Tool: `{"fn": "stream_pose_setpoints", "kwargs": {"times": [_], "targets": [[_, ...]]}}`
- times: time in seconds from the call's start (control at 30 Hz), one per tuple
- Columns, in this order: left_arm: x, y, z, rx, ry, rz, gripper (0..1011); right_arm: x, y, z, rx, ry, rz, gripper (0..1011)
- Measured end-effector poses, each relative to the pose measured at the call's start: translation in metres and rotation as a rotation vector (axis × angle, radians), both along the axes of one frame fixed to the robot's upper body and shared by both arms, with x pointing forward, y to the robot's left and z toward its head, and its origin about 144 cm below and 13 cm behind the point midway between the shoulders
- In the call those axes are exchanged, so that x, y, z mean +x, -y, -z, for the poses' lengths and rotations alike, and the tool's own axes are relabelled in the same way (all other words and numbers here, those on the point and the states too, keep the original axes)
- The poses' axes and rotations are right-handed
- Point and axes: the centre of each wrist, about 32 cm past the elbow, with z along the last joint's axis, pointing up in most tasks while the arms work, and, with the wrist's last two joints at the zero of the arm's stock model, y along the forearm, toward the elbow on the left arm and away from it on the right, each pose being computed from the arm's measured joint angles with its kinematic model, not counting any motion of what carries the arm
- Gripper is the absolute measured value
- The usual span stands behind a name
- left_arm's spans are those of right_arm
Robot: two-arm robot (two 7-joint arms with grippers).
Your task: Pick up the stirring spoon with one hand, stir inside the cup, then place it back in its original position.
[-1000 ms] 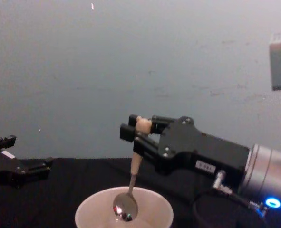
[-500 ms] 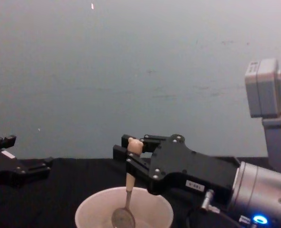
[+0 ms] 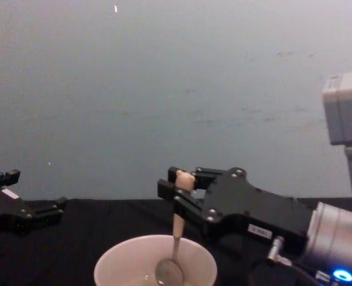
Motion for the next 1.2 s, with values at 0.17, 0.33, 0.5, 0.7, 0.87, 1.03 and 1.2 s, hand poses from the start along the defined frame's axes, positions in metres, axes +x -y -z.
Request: {"fn": "stream_pose_setpoints", "kwargs": {"times": [0.17, 0.33, 0.5, 0.7, 0.87, 1.03, 1.2], "targets": [[0.0, 0.0, 0.0, 0.0, 0.0, 0.0, 1001, -0.009, 0.008, 0.0, -0.002, -0.014, 0.0, 214], [0.0, 0.0, 0.0, 0.0, 0.0, 0.0, 1001, -0.021, 0.014, -0.001, 0.003, -0.033, -0.022, 214], [0.0, 0.0, 0.0, 0.0, 0.0, 0.0, 1001, -0.032, 0.014, -0.002, 0.013, -0.05, -0.059, 214], [0.0, 0.0, 0.0, 0.0, 0.0, 0.0, 1001, -0.037, 0.006, 0.0, 0.017, -0.069, -0.088, 214], [0.0, 0.0, 0.0, 0.0, 0.0, 0.0, 1001, -0.036, -0.006, 0.002, 0.025, -0.077, -0.089, 214], [0.0, 0.0, 0.0, 0.0, 0.0, 0.0, 1001, -0.026, -0.018, 0.001, 0.032, -0.069, -0.059, 214], [0.0, 0.0, 0.0, 0.0, 0.0, 0.0, 1001, -0.015, -0.025, -0.001, 0.03, -0.051, -0.018, 214]]}}
